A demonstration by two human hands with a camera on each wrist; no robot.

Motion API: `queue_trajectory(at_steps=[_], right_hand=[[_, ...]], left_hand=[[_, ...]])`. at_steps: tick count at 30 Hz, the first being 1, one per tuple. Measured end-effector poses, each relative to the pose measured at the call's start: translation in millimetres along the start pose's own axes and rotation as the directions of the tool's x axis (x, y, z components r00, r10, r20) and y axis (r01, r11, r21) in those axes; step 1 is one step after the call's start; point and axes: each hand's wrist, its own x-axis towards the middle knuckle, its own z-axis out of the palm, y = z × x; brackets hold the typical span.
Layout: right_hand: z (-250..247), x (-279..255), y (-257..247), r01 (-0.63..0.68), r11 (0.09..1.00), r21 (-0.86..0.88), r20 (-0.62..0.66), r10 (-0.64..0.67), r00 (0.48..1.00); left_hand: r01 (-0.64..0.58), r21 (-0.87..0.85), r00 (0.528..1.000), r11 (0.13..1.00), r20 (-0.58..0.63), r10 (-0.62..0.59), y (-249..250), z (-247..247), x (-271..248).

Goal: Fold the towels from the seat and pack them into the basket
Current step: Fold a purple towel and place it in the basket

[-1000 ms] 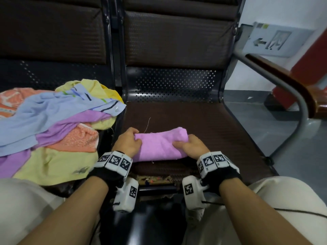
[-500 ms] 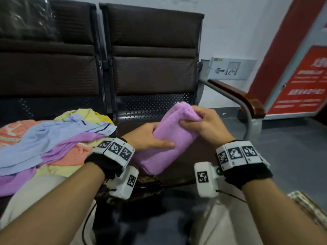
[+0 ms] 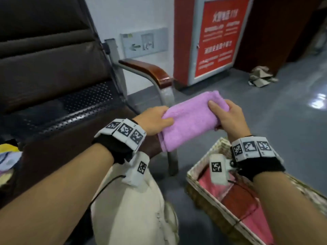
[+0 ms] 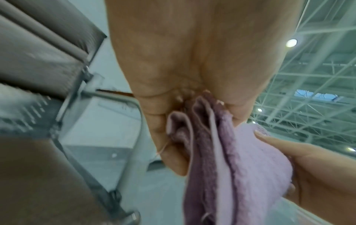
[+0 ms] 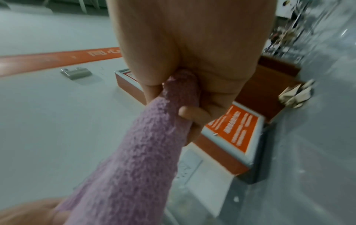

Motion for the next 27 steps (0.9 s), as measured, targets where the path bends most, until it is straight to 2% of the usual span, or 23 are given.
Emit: queue_trajectory(at_steps=[4, 8, 11, 15, 17, 19, 20, 21, 22, 24, 27], right_hand=[[-78, 4, 77, -0.195, 0.966, -0.168, -0.034, 0.192, 0.981], [-135, -10, 139, -0.343, 0.880, -0.328, -0.096, 0.331, 0.939], [-159, -21, 175, -0.417, 0.798, -0.435, -0.108, 0.413, 0.904], [-165, -28, 212, -0.461, 0.731, -0.502, -0.067, 0.499, 0.864], [-161, -31, 233, -0.533, 0.685, -0.497, -0.068, 0.581, 0.811], [-158, -38, 248, -0.629, 0.573, -0.524, -0.102, 0.692, 0.715], [-155, -40, 256, -0.646, 0.509, -0.568, -0.108, 0.732, 0.672], [-152, -40, 260, -0.625, 0.453, -0.635, -0.110, 0.748, 0.654], [-148, -40, 260, -0.580, 0.413, -0.702, -0.110, 0.742, 0.661], [-137, -33, 250, -0.466, 0.354, -0.811, -0.108, 0.692, 0.714], [-112, -19, 220, -0.284, 0.312, -0.906, -0.052, 0.585, 0.809]], left_hand=[[-0.015, -0.059, 0.975, 0.998, 0.218, 0.028, 22, 97, 43], [0.006, -0.086, 0.909, 0.996, 0.415, 0.031, 35, 197, 61], [0.025, -0.075, 0.854, 0.997, 0.520, 0.018, 40, 258, 64], [0.029, -0.064, 0.787, 0.998, 0.617, 0.017, 37, 308, 62], [-0.006, 0.033, 0.736, 0.999, 0.676, -0.018, 31, 320, 61], [-0.034, 0.114, 0.708, 0.993, 0.704, -0.056, 29, 321, 59], [-0.020, 0.117, 0.710, 0.993, 0.701, -0.068, 26, 318, 58], [0.011, 0.099, 0.731, 0.995, 0.678, -0.075, 24, 311, 58], [0.054, 0.065, 0.764, 0.996, 0.640, -0.083, 22, 302, 58], [0.135, -0.008, 0.836, 0.991, 0.538, -0.109, 17, 279, 59], [0.194, -0.126, 0.906, 0.973, 0.402, -0.129, 7, 235, 57]])
